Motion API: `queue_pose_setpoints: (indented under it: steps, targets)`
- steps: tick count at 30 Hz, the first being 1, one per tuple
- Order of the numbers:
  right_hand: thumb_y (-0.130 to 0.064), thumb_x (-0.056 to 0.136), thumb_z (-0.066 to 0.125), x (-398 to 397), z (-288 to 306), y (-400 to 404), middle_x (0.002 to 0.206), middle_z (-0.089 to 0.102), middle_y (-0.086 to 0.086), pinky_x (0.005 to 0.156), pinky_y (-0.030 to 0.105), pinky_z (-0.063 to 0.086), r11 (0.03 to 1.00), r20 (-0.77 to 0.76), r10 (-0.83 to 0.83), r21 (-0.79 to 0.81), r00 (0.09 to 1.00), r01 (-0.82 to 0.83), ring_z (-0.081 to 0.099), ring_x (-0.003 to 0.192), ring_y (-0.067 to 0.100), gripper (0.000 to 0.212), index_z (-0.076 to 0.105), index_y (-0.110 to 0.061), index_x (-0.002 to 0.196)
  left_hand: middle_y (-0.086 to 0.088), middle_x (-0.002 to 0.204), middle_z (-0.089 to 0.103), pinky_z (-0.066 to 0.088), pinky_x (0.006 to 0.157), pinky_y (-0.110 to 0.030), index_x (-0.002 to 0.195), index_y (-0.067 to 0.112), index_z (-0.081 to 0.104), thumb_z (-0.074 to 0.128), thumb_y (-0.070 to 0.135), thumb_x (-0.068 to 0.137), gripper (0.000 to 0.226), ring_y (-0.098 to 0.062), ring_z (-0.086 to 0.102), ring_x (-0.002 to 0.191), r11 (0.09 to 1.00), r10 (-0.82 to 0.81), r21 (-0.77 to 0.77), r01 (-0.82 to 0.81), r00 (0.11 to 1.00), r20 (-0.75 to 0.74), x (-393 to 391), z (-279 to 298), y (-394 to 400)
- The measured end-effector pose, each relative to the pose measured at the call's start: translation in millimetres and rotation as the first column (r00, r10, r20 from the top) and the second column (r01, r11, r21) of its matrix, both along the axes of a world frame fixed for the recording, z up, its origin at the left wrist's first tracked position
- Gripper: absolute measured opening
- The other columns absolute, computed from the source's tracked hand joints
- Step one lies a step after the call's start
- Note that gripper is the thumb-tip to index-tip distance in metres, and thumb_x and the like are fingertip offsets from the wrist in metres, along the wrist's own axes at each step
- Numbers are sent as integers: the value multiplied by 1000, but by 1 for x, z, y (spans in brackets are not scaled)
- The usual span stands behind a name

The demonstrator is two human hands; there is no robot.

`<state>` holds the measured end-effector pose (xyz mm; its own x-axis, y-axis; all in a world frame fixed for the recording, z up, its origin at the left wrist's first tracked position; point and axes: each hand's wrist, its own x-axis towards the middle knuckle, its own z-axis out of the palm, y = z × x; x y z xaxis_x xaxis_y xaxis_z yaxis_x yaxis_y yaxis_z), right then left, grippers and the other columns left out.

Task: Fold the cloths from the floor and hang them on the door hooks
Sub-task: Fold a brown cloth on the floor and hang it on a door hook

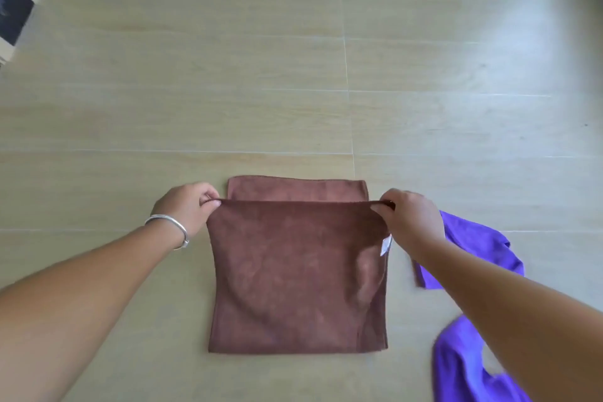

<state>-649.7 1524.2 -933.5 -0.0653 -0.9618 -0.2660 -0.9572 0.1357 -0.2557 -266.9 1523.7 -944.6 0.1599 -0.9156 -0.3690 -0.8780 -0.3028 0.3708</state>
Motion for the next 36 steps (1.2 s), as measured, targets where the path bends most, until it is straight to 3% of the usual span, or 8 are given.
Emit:
queue_pose_setpoints:
  steps: [4,7,10,13,15,17,22,36]
  targets:
    - [-26,90,56,11,-70,-53,117,61,5,87,37,42,995,23,-70,-70,997,72,53,108,27,33,57,-22,123,-2,129,60,47,92,-37,129,24,53,57,23,91,38,-27,56,115,999,-3,-48,6,997,72,-8,-68,-51]
    - [-24,88,54,17,-109,-36,137,43,2,100,38,36,994,-48,58,-91,997,-62,44,122,26,51,40,-24,136,-7,152,34,35,108,-41,148,20,32,57,33,89,65,-27,39,135,954,-237,-120,275,936,261,-28,-100,-27]
    - [-34,88,49,19,-127,19,151,30,1,111,37,26,909,-102,416,58,904,-412,31,137,22,59,32,-26,144,0,161,13,17,118,-41,153,32,19,46,53,91,71,-19,21,146,841,-524,23,540,804,281,-54,-117,36]
    - [-55,78,61,20,-128,76,147,44,6,107,45,39,769,-94,633,191,769,-610,42,136,25,66,51,-26,136,-3,159,22,26,112,-51,150,33,29,41,65,84,74,-21,28,144,752,-658,143,644,719,223,-74,-127,100]
    - [-65,71,65,22,-132,90,147,44,9,103,48,43,761,-124,636,264,762,-592,43,135,27,77,53,-25,136,-5,154,34,39,103,-57,145,30,43,38,67,80,75,-24,38,139,743,-669,209,636,714,207,-79,-131,117]
    - [-67,83,49,23,-143,80,160,14,9,115,50,24,747,-140,654,274,743,-606,15,147,26,82,26,-27,151,-6,154,35,39,101,-60,144,29,44,33,67,80,75,-25,38,139,765,-644,215,608,728,234,-78,-137,106]
    - [-64,91,34,33,-154,-2,162,-6,4,119,45,10,846,-248,533,192,809,-498,-5,148,22,79,2,-28,153,1,162,-13,1,116,-55,150,41,-9,11,73,85,75,-17,-11,148,811,-574,141,567,730,371,-67,-166,8]
    - [-71,86,34,-2,-171,43,157,26,11,115,49,28,698,-240,709,102,663,-709,26,144,28,84,34,-15,149,-11,155,30,28,112,-49,147,11,38,25,66,91,80,-26,33,141,645,-722,57,762,584,371,-1,-159,51]
